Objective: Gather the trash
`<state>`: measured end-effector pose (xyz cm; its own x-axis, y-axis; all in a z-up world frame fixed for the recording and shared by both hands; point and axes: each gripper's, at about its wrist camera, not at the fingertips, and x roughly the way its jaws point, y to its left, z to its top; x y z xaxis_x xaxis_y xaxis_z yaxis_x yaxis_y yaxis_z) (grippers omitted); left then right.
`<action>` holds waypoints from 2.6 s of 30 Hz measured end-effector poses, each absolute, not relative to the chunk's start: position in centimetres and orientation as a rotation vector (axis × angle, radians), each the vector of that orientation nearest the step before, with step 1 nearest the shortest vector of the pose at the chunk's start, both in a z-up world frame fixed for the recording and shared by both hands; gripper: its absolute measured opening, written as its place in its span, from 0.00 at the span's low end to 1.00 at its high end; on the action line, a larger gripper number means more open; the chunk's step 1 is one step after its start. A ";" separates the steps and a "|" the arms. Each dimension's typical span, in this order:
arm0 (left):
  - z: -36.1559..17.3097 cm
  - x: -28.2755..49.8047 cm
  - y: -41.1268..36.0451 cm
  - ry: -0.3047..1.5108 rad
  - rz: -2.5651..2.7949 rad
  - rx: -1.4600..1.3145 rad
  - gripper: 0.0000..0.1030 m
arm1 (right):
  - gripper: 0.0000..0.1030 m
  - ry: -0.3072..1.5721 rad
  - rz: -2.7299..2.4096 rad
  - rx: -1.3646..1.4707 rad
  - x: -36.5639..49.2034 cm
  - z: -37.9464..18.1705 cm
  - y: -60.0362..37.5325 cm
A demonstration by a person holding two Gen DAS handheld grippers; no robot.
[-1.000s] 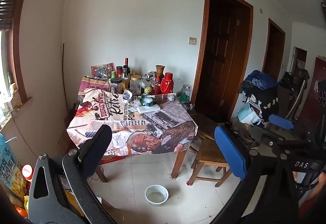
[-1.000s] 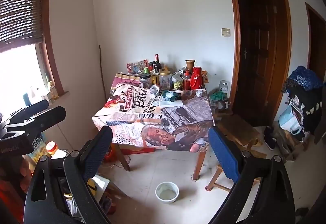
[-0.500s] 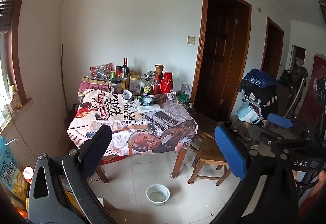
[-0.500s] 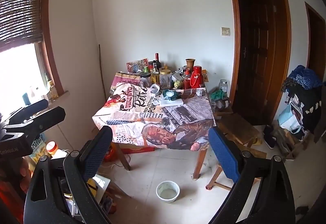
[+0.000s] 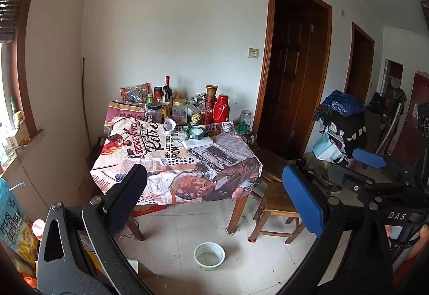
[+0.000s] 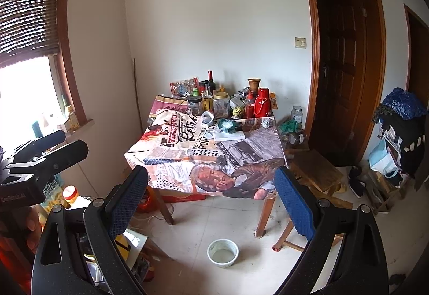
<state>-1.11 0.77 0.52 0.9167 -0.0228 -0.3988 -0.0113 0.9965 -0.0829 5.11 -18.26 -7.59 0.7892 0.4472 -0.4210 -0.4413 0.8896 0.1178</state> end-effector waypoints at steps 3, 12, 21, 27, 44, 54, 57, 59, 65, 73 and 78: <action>0.7 -1.3 0.7 0.409 -0.003 -0.084 0.99 | 0.91 0.459 0.478 0.015 5.1 -7.6 -18.3; 0.8 -1.5 1.0 0.407 -0.005 -0.087 0.99 | 0.91 0.459 0.477 0.013 5.0 -7.7 -18.2; 1.0 -1.6 0.9 0.404 -0.002 -0.090 0.99 | 0.91 0.457 0.478 0.016 4.9 -7.5 -18.3; 1.0 -1.6 1.0 0.402 0.000 -0.087 0.99 | 0.91 0.455 0.480 0.018 4.9 -7.6 -18.3; 1.1 -0.5 0.1 0.409 0.013 -0.081 0.99 | 0.91 0.462 0.483 0.035 6.4 -7.9 -19.0; 0.5 2.4 -1.7 0.421 0.039 -0.087 0.99 | 0.91 0.458 0.496 0.036 8.5 -8.5 -20.1; 0.5 3.9 -2.2 0.422 0.041 -0.085 0.99 | 0.91 0.452 0.495 0.038 9.7 -8.5 -20.9; 0.6 5.0 -2.5 0.419 0.042 -0.080 0.99 | 0.91 0.452 0.493 0.040 10.9 -8.7 -21.1; 0.8 8.8 -2.4 0.424 0.034 -0.080 0.99 | 0.91 0.461 0.465 0.037 13.7 -9.4 -21.6; -0.2 16.0 1.2 0.432 0.037 -0.082 0.99 | 0.91 0.489 0.452 0.059 19.6 -9.9 -19.7; -0.6 22.6 5.2 0.409 0.028 -0.059 0.99 | 0.91 0.485 0.399 0.053 23.8 -10.0 -16.8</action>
